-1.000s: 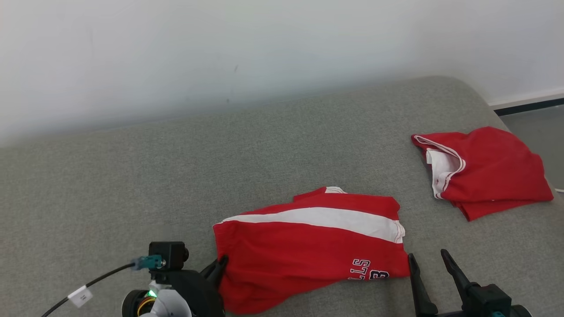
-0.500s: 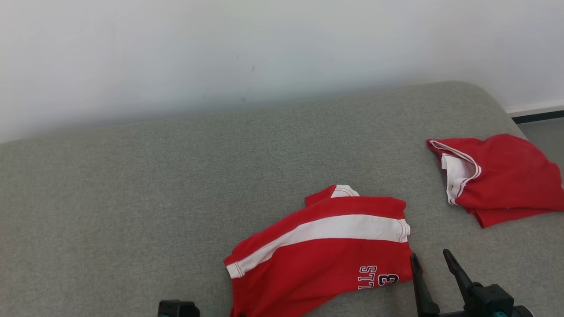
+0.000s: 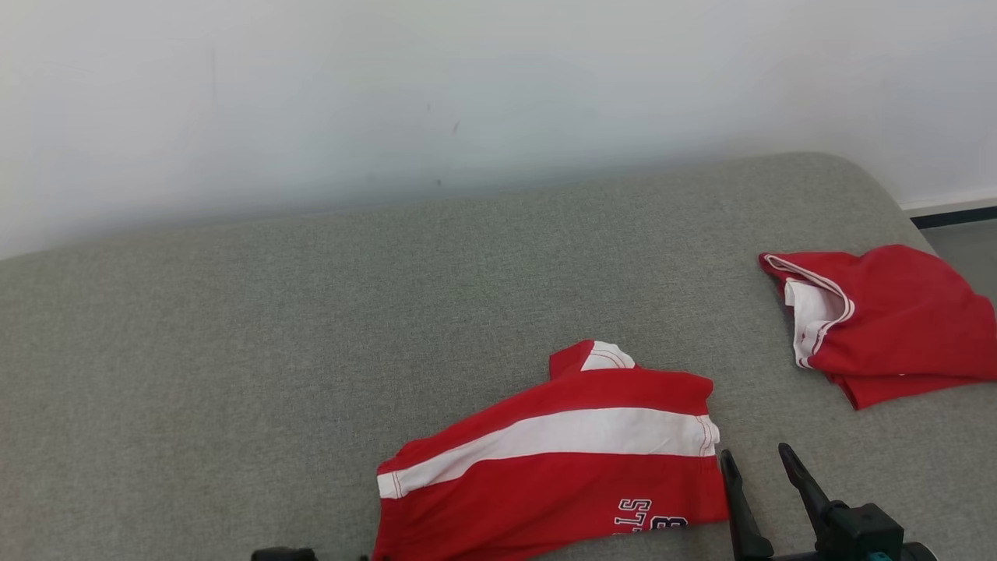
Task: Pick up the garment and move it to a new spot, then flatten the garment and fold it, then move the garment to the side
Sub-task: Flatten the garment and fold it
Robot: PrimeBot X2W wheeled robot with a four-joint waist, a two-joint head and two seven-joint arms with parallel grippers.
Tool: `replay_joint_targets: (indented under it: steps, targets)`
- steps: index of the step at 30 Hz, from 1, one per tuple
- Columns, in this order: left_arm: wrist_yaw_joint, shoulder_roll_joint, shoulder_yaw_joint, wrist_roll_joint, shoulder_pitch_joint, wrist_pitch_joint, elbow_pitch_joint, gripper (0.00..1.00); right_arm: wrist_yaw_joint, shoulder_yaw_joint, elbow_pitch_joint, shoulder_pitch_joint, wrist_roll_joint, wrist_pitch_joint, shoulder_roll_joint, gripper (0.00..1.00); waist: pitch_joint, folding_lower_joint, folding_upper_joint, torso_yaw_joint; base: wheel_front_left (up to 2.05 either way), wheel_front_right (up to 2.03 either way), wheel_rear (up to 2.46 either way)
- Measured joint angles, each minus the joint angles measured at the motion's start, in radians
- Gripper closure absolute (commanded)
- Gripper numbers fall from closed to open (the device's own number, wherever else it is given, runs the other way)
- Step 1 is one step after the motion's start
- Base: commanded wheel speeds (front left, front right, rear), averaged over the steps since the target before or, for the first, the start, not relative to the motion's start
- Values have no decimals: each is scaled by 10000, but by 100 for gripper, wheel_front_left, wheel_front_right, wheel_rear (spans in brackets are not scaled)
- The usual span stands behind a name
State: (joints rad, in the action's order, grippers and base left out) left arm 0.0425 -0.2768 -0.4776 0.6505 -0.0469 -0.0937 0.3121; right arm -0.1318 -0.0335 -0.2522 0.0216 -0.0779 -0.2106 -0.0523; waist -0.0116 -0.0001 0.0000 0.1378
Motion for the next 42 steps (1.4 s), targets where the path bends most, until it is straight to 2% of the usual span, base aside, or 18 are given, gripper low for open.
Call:
replay_joint_targets:
  steps: [1,2,7,12,15,20,25,29,35,42]
  targets:
    - [-71,2,40,-42,0,173,82,58,0,10,-8,2,-10,-2,0,0,5,0,0,2,0,0,0]
    - [-100,17,79,-84,0,337,136,0,0,25,-13,3,-10,-4,0,0,10,0,0,1,0,0,0]
    - [-238,113,219,-105,13,941,332,0,0,61,-15,29,-10,-4,2,0,59,0,0,-47,0,0,0]
    - [-523,111,619,-313,218,2232,184,0,0,127,21,114,-10,2,4,0,137,0,0,-166,0,0,0]
    - [-717,105,1028,-499,349,3210,-117,0,0,213,94,202,-6,0,8,0,196,0,0,-281,0,0,0]
    - [-968,219,2056,-1243,623,3532,-1051,0,0,466,186,228,6,-48,6,0,290,0,0,-539,0,0,0]
    - [-654,972,3866,-2299,1229,3561,-2307,0,0,606,188,217,12,-113,8,0,393,0,0,-772,0,0,0]
    - [-105,1492,4855,-3126,1628,3561,-2591,0,0,570,79,129,21,-194,10,0,471,0,0,-879,0,0,0]
    - [548,1787,5474,-4238,1857,3561,-2508,0,0,347,-334,-70,21,-326,-35,0,532,0,-1,-981,0,0,0]
    - [809,1996,5720,-4638,2047,3561,-1975,0,0,274,-849,-170,17,-431,-232,0,606,1,0,-1042,0,0,0]
